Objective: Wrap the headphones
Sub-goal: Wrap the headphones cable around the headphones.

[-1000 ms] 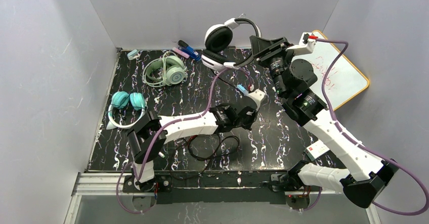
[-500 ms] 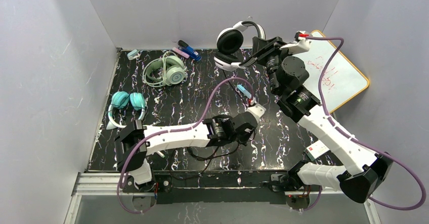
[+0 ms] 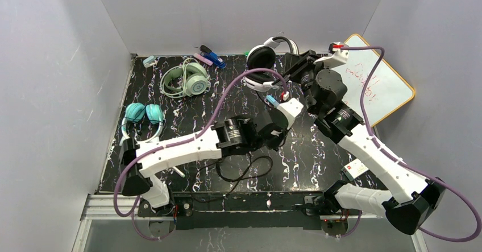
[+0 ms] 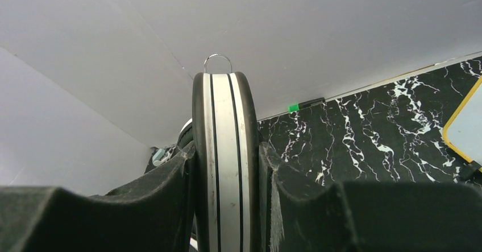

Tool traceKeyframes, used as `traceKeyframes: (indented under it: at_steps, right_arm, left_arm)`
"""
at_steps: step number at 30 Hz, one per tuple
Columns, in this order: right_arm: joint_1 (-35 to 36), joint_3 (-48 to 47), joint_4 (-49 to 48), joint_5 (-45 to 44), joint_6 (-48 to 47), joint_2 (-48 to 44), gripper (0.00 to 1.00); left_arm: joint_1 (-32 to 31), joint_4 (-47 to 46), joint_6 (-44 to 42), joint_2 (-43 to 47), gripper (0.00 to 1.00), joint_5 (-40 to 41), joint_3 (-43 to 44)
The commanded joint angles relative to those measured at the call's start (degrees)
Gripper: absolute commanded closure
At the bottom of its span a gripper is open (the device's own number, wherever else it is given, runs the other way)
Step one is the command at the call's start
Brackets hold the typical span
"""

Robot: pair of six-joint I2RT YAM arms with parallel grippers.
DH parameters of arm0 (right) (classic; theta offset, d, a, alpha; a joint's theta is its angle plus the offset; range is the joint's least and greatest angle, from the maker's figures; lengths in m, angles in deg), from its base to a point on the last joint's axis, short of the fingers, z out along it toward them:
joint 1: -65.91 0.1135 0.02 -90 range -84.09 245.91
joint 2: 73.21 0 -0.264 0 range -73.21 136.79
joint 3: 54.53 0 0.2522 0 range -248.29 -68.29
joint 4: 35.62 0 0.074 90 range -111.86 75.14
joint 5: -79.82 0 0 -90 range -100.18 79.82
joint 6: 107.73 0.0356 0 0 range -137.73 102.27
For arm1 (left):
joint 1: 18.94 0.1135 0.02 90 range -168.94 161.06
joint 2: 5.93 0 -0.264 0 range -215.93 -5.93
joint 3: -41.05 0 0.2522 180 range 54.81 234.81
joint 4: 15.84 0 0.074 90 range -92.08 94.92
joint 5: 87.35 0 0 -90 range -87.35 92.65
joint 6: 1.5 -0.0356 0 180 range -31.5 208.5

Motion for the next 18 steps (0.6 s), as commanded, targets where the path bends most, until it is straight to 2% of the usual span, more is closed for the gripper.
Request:
traceKeyframes:
  at_steps: [1, 10, 18]
  right_arm:
    - [-0.16, -1.45, -3.29, 3.33, 3.01, -3.56, 0.81]
    - [-0.29, 0.09, 3.93, 11.87, 12.87, -4.85, 0.82]
    - [-0.31, -1.53, 12.49, 12.63, 15.56, -7.31, 0.82]
  left_arm:
    - [-0.07, 7.86, -3.76, 3.53, 0.92, -0.74, 7.82]
    - [0.40, 16.98, -8.21, 0.76, 0.92, 1.87, 20.37]
    - [2.06, 19.63, -9.22, 4.67, 0.94, 3.41, 22.05]
